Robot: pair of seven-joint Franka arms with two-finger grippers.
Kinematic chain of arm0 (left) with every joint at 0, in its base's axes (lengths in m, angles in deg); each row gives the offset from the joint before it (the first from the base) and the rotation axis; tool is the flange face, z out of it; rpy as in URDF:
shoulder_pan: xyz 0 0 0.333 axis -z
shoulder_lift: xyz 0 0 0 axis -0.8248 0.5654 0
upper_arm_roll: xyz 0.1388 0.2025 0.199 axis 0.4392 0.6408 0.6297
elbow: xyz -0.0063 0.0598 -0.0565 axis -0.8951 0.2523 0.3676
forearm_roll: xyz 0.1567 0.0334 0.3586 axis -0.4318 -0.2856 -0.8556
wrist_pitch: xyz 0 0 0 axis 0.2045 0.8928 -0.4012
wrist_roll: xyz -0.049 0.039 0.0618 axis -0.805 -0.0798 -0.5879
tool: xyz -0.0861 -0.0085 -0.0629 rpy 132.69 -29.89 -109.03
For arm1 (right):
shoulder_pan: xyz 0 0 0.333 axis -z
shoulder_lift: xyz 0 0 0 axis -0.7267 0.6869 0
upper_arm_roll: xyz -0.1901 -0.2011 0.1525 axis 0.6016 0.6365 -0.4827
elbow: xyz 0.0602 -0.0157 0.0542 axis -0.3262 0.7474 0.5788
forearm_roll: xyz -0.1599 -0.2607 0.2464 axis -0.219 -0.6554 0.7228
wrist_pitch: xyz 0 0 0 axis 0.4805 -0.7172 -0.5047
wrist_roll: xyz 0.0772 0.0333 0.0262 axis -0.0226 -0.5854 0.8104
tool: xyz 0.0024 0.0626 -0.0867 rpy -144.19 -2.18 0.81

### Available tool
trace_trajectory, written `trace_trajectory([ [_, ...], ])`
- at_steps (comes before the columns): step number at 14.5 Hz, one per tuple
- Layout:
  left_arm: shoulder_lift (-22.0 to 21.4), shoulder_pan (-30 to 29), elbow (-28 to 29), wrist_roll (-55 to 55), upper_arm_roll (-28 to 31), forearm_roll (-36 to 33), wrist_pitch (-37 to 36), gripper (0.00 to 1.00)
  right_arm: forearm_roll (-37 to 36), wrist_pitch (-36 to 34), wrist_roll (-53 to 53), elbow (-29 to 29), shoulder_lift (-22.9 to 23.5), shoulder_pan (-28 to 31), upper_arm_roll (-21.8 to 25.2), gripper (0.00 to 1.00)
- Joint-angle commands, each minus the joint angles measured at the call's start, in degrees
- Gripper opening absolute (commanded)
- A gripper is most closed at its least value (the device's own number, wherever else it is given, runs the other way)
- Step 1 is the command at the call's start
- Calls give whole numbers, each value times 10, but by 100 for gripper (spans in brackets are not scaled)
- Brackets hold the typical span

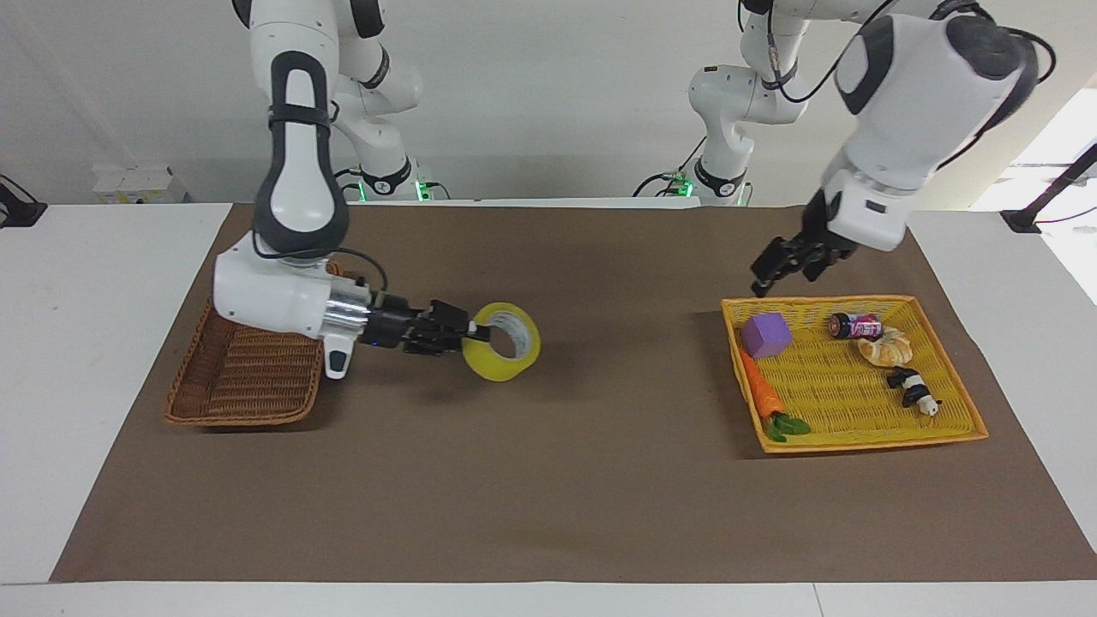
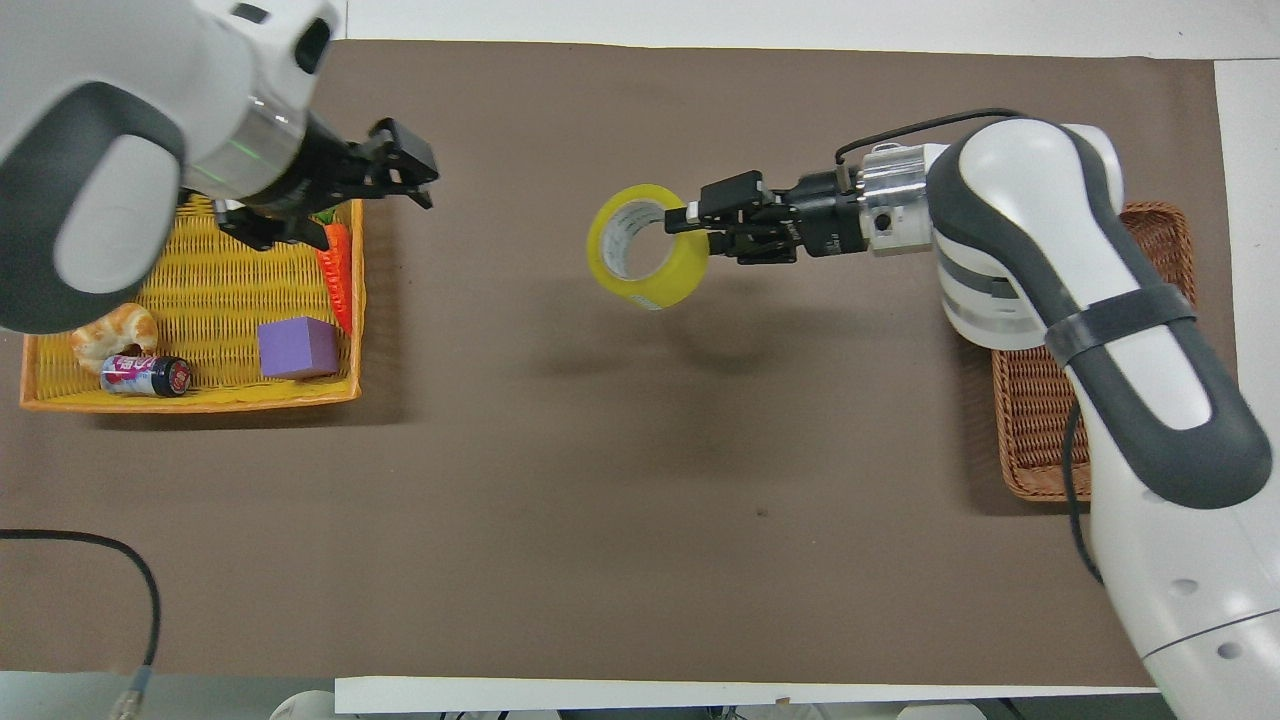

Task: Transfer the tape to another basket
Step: 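Carry the tape with the right gripper over the brown basket and lower it, then open the right gripper to release the tape into the brown basket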

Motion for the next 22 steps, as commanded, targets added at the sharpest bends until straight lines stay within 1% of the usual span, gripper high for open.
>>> trace_trajectory([
  [1,-3,-76,9,65,-6,-25,-11,100,-70,-72,62,-17,-8,105,-6,0],
  [3,-8,-132,23,105,-5,-29,2,100,-123,-119,118,-19,-8,185,-6,0],
  [5,-15,-155,39,102,-4,-30,17,100,-174,-170,174,-37,-5,251,-6,0],
  [7,-17,-172,42,101,-3,-31,18,100,-232,-179,255,-38,-2,302,-6,0],
  [8,-17,-177,42,103,-3,-31,17,100,-247,-181,301,-28,-1,312,-6,0],
  [9,-17,-177,42,101,-3,-31,11,100,-256,-178,322,-17,0,317,-6,0],
  [11,-17,-177,42,101,-3,-31,17,100,-265,-163,331,-2,1,318,-6,0],
  [13,-18,-175,41,100,-2,-32,15,100,-265,-137,354,29,1,316,-6,0],
  [15,-18,-177,38,103,-1,-54,4,100,-264,-126,368,35,14,315,-6,0],
  [16,-18,-172,35,103,-3,-80,-15,100,-265,-122,368,35,15,313,-6,2],
  [17,-19,-170,31,103,-6,-101,-25,100,-268,-118,368,32,16,312,-6,16],
  [18,-23,-171,25,103,-7,-105,-32,100,-269,-117,367,30,16,311,-6,50],
  [19,-39,-169,23,104,-8,-106,-33,100,-269,-114,361,30,16,311,-6,100],
  [20,-52,-165,23,104,-8,-109,-40,100,-269,-104,357,30,16,310,-6,100],
  [22,-61,-144,23,105,-9,-131,-66,100,-282,-86,355,29,9,304,-6,100],
])
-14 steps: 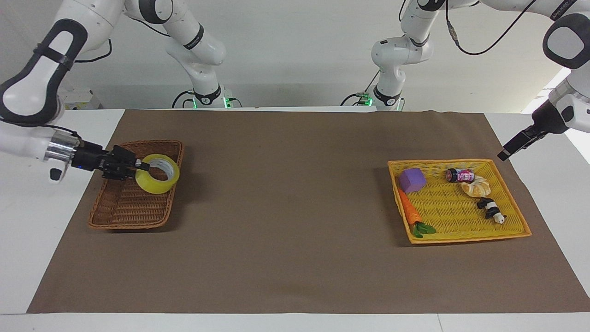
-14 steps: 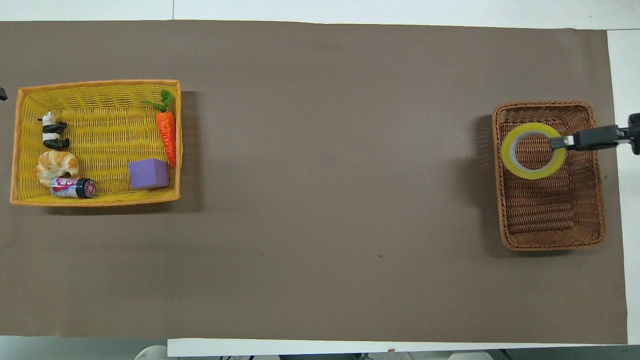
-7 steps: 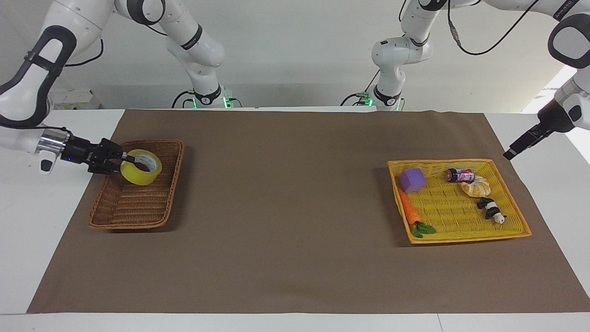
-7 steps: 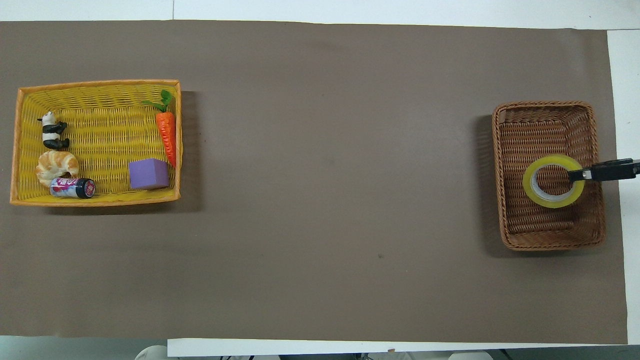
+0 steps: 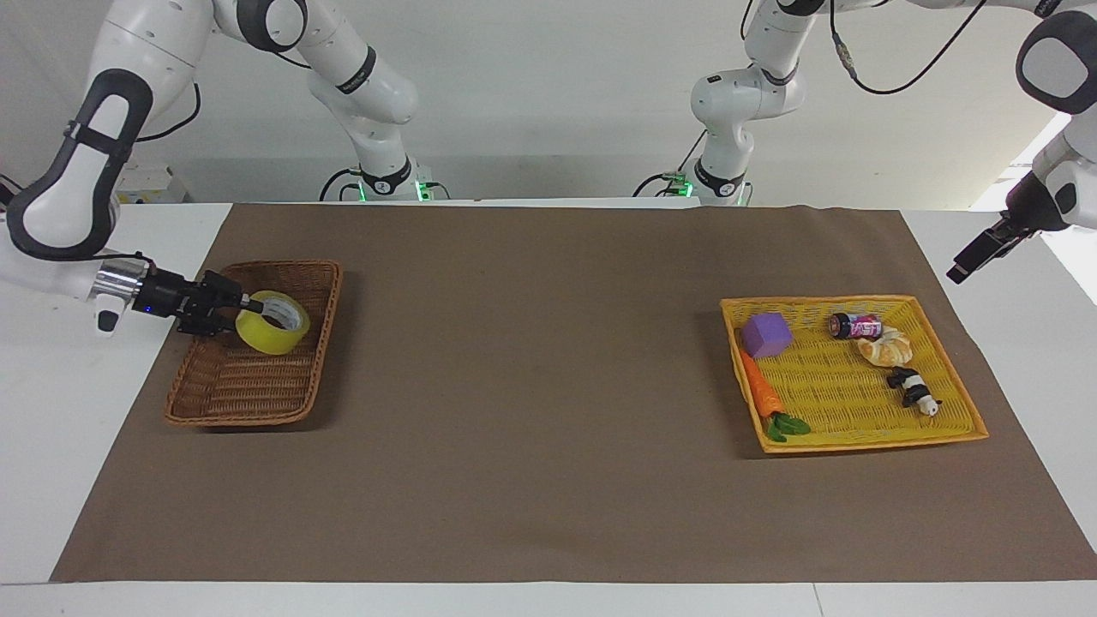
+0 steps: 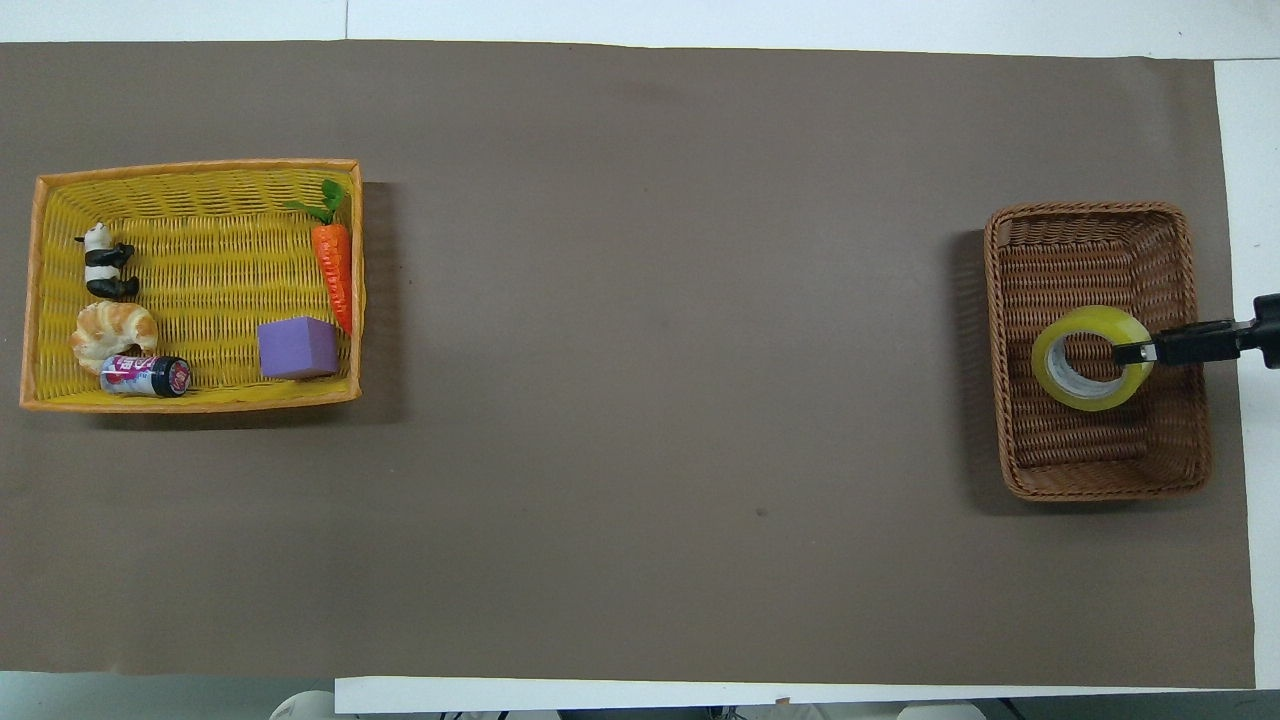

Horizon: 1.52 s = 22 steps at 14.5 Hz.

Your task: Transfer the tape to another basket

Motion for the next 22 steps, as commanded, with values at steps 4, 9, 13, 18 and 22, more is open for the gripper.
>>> trace_trajectory([
  [4,-32,21,11,4,-1,-20,-41,100,-161,101,-10,-4,-83,-69,-4,100],
  [9,-32,27,11,15,-2,-6,-52,100,-281,107,-118,-37,-151,-97,-15,100],
  [13,-30,33,13,30,-4,5,-69,100,-393,32,-352,-55,-213,-186,-18,100],
  [18,-37,42,27,31,-5,6,-63,100,-395,-77,-459,-104,-237,-224,-16,100],
  [22,-37,42,32,45,-4,6,-59,100,-397,-96,-467,-155,-214,-217,-25,100],
])
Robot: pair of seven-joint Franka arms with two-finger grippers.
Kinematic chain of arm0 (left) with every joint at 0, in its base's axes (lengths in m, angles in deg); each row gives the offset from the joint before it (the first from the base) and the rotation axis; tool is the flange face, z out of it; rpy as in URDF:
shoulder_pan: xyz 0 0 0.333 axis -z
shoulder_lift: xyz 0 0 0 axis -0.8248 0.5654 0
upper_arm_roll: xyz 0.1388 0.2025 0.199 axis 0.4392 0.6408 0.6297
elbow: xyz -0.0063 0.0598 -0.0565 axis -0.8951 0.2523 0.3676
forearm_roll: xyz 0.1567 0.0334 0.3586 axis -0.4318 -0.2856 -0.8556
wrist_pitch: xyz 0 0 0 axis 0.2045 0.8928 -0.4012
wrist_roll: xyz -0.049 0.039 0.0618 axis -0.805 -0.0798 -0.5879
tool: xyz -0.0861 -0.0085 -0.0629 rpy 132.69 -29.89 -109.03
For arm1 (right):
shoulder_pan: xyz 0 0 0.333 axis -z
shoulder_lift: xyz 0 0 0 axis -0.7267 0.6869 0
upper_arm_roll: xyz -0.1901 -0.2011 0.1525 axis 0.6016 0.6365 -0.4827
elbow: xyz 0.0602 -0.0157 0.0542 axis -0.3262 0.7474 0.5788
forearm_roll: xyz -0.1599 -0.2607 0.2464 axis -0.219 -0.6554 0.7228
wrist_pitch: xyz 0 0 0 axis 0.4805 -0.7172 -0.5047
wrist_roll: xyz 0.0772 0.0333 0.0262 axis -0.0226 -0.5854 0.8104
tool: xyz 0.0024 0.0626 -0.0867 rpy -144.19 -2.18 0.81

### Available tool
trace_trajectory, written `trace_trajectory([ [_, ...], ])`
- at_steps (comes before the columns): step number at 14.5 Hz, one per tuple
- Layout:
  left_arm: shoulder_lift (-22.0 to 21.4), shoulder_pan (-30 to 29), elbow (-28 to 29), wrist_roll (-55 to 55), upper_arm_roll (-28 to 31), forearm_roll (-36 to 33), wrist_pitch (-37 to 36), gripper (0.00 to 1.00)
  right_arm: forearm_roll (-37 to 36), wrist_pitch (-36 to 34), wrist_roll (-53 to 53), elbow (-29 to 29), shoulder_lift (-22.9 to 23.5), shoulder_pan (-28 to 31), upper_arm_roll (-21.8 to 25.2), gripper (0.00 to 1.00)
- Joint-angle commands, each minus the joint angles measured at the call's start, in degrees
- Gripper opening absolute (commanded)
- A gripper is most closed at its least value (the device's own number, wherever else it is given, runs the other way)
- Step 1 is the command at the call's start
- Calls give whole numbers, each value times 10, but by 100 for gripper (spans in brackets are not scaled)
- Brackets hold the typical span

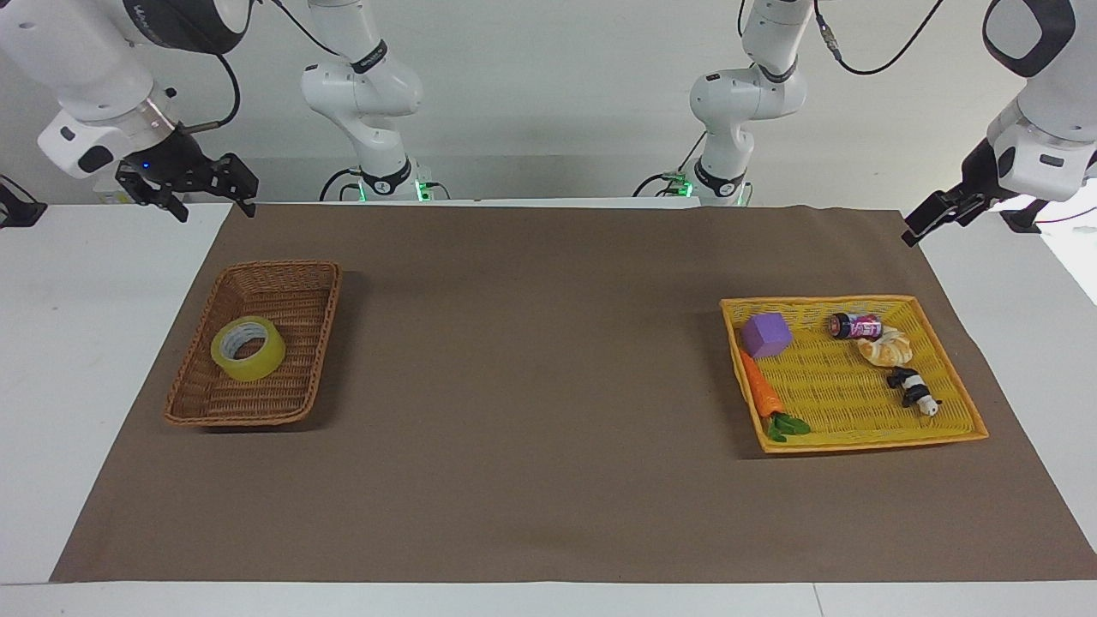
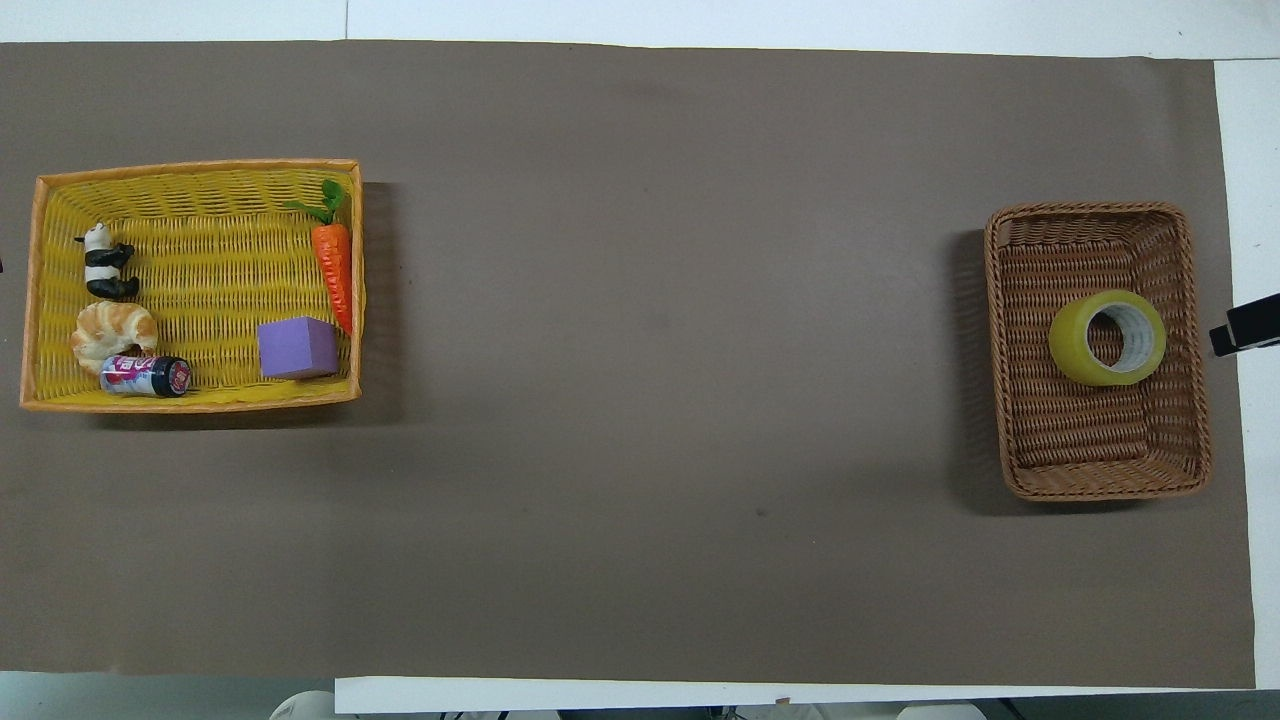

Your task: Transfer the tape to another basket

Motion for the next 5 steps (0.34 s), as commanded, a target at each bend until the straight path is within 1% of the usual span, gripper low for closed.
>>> trace_trajectory([
  [1,-15,9,18,27,6,5,-5,100,-5,-10,-11,-38,24,7,-10,100],
  [5,-18,9,15,101,6,5,-46,100,-4,-12,-25,-39,23,5,-10,100],
])
